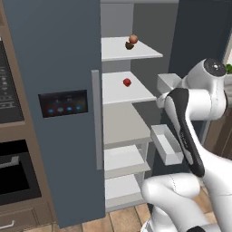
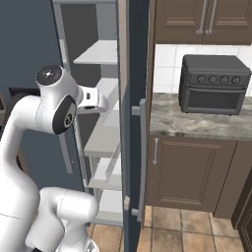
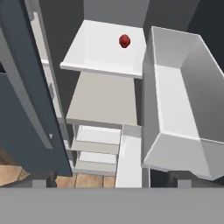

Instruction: Place the kiwi in the correct fridge rack based on whether it is a fruit or vegetable. Finally, close the fridge door.

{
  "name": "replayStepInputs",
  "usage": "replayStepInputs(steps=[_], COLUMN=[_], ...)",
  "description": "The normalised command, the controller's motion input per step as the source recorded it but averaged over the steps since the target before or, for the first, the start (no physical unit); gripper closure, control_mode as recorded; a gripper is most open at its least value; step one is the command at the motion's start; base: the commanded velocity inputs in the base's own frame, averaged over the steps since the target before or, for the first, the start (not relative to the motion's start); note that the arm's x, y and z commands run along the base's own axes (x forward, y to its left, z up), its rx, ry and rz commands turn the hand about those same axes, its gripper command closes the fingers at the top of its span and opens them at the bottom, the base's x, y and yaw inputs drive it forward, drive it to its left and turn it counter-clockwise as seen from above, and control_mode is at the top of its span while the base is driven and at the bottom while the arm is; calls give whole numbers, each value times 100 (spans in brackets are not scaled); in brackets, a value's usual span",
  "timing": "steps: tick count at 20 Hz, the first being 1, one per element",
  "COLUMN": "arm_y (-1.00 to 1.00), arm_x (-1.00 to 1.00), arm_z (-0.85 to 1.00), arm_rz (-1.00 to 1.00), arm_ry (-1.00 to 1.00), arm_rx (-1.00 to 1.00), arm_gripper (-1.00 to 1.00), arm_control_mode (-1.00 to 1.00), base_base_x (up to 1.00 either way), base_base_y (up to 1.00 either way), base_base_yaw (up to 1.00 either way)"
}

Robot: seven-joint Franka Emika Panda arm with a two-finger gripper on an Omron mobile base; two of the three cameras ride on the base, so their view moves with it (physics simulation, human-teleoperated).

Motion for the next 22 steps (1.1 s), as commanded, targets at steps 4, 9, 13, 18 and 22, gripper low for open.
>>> replayStepInputs(steps=[4, 9, 13, 18, 22], arm_y=[-80, -81, -100, -94, -68], arm_x=[-51, -35, -1, -2, 0], arm_z=[-8, -15, -17, -34, -10], arm_rz=[-9, -19, -12, -2, 2], arm_ry=[0, 0, 0, -12, -15], arm_rx=[5, 4, 12, 14, 21], arm_gripper=[-100, -100, -100, -100, -100], arm_control_mode=[-100, -100, -100, -100, -100], base_base_x=[0, 0, 0, 0, 0], base_base_y=[0, 0, 0, 0, 0], base_base_yaw=[0, 0, 0, 0, 0])
